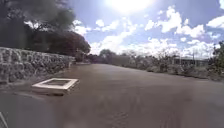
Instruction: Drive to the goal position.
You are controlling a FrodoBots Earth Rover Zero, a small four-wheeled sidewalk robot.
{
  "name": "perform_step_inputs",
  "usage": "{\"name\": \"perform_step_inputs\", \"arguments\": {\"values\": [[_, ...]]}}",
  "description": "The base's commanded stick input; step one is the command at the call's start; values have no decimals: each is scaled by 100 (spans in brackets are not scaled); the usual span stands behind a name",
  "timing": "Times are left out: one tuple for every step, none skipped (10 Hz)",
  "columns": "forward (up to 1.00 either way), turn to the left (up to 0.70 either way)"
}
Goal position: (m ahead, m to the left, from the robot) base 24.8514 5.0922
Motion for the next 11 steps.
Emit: {"name": "perform_step_inputs", "arguments": {"values": [[50, 0], [50, 0], [50, 0], [50, 0], [50, 0], [50, 0], [50, 0], [50, 0], [50, 0], [50, 0], [50, 0]]}}
